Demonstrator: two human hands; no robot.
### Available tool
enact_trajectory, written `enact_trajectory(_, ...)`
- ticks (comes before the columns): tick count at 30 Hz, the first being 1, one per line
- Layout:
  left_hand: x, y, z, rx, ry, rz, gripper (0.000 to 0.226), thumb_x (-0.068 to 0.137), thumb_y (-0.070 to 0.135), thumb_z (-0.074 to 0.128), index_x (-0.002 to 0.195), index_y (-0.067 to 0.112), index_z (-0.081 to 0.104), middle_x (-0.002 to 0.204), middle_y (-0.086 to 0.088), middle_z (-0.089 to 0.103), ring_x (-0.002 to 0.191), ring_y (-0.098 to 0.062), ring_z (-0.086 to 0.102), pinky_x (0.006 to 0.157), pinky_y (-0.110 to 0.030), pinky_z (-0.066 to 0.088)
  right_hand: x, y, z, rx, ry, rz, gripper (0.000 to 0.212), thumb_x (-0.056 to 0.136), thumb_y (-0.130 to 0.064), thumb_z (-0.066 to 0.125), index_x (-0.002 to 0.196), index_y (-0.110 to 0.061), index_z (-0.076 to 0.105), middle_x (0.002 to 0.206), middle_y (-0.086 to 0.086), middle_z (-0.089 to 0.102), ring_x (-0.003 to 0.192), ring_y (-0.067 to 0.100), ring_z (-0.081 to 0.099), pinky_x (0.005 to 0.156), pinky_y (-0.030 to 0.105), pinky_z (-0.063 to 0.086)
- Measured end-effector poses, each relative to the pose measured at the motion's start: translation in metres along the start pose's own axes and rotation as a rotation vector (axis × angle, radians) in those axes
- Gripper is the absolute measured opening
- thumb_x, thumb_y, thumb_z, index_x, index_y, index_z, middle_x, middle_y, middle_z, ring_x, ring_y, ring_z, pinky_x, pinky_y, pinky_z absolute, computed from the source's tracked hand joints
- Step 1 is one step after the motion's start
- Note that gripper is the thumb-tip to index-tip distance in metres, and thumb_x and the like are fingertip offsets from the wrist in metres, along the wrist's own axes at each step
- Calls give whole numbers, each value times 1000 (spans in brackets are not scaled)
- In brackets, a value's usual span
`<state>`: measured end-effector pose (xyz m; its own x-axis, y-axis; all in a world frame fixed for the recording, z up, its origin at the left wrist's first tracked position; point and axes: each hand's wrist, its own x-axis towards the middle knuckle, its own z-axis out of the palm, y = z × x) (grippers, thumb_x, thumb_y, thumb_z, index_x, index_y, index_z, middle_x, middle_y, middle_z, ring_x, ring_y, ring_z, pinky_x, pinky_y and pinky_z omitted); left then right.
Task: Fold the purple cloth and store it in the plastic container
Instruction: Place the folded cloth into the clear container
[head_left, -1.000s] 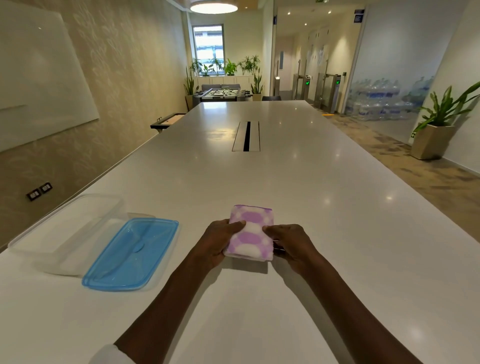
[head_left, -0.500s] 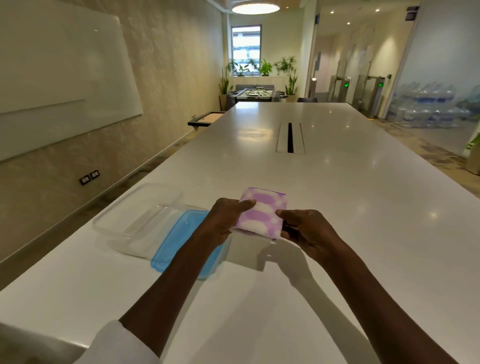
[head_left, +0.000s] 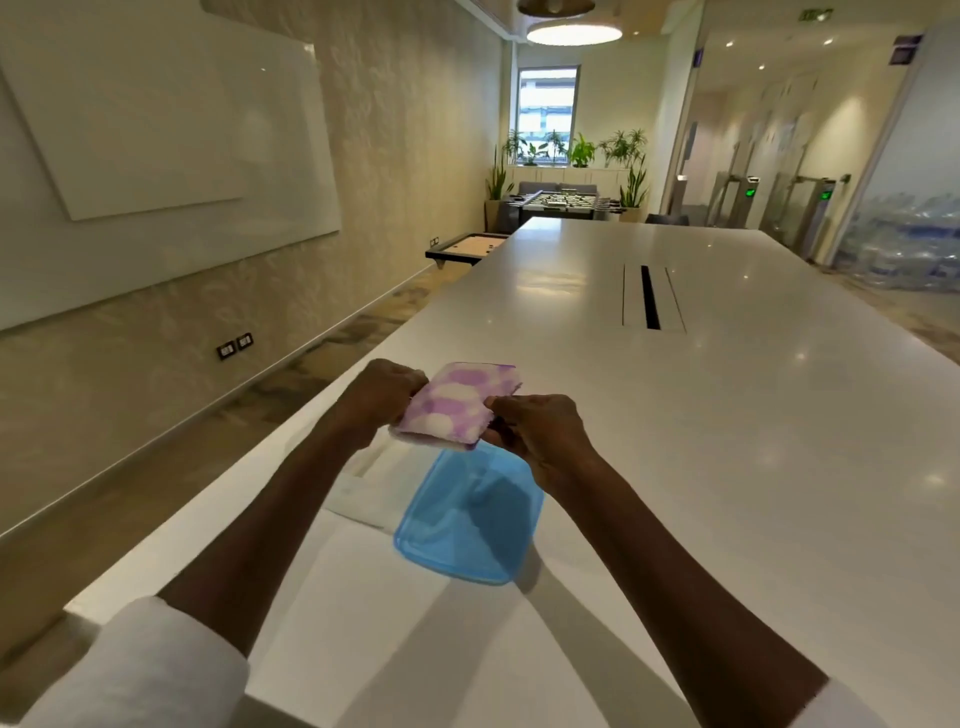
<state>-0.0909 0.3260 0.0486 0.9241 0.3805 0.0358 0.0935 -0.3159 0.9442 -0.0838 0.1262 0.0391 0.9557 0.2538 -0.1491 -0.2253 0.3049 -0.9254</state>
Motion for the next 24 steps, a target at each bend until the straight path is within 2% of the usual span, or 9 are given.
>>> enact_trajectory(2,12,-6,-19,-65,-24,-14,20,93,7,47,90,-4,64,67,-5,70,67,-20,60,58,-26,49,7,2,16,-45,3,17,26,79,2,74,96,18,63,83,25,69,75,33,73,76,39,61)
enact_trajectory(4,24,-14,-38,7,49,49,21,95,8,43,93,-1,62,72,-2,71,73,-20,62,60,-26,47,13,4,34,-89,4,29,25,79,3,74,97,16,62,83,23,69,68,29,73,68,34,61)
enact_trajectory(6,34,-25,-57,311,183,179,25,94,10,43,90,1,66,83,-6,69,79,-22,60,67,-29,41,19,6,49,-135,6,24,31,78,4,74,105,14,60,93,26,69,70,31,73,66,35,62)
enact_trajectory(8,38,-36,-70,593,253,257,25,93,10,42,78,3,61,85,-16,66,76,-29,55,70,-33,38,25,10,62,-174,21,20,49,76,5,75,118,6,52,107,27,65,74,32,72,64,38,62)
enact_trajectory(11,43,-56,-81,767,195,286,26,88,4,38,63,6,46,74,-26,61,63,-31,45,61,-37,32,33,15,78,-312,42,1,57,73,4,77,116,-8,42,114,23,58,81,34,71,67,43,62)
enact_trajectory(14,48,-73,-84,767,146,284,23,74,-2,39,55,11,35,59,-18,39,58,-26,33,56,-38,26,36,20,94,-534,63,-50,57,70,-2,78,107,-14,36,109,18,56,85,38,70,71,48,62)
enact_trajectory(17,52,-86,-79,751,138,258,34,70,-10,42,51,15,27,55,-10,35,59,-27,34,55,-33,24,40,30,108,-687,58,-124,59,66,-7,77,109,-10,38,110,18,56,92,39,67,75,51,60)
enact_trajectory(21,54,-98,-74,744,128,287,41,69,-13,42,52,18,22,50,1,27,66,-47,43,53,-31,17,45,36,123,-885,31,-164,57,75,-11,75,118,-3,39,110,16,58,98,33,63,82,45,59)
enact_trajectory(24,59,-103,-72,739,135,311,39,72,-11,41,51,17,23,50,-1,29,61,-43,42,53,-30,22,55,42,132,-985,9,-139,52,80,-10,72,120,-1,41,113,18,61,100,33,64,86,42,57)
